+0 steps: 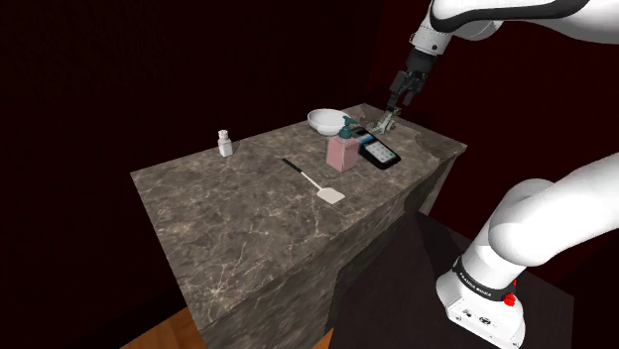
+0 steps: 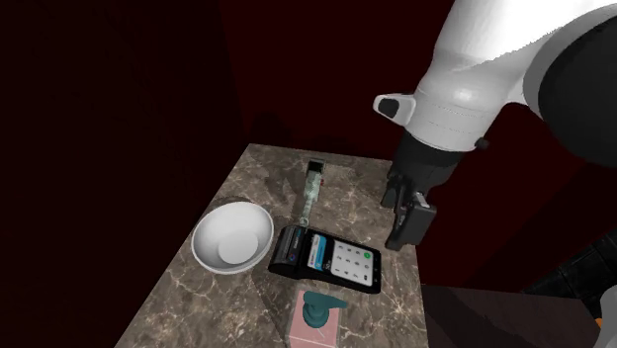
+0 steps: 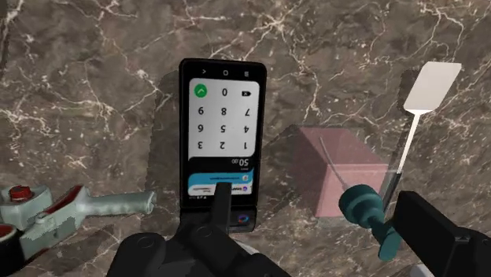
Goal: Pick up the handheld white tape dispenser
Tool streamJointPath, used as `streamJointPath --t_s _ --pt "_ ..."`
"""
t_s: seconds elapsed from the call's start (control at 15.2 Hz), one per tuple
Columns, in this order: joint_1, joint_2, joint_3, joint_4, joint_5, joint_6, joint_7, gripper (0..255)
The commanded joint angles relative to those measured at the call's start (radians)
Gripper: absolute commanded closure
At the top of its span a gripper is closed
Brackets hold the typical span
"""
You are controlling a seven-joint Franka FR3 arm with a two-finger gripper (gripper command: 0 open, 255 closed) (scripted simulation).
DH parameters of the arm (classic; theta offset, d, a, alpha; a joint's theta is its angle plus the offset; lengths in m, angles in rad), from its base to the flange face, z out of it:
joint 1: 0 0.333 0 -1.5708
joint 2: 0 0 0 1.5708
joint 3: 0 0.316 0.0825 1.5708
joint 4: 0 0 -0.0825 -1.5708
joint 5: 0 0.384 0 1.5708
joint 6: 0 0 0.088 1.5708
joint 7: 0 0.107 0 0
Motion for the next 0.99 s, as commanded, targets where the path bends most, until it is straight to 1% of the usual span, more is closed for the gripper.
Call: streamJointPath --t_s 0.0,0.26,0.46,0.73,0.92 --pt "0.000 0.061 -0.041 0.035 -0.001 0.019 -0.061 0" --pt "0.003 0.192 -0.118 0.124 0.019 0.044 -0.179 0" --pt "0.003 0.301 -0.171 0.206 0.054 0.055 -0.273 0" --pt "-0.014 0.464 -0.231 0.336 0.125 0.052 -0.402 0" --pt "-0.046 0.597 -0.259 0.452 0.193 0.035 -0.496 0"
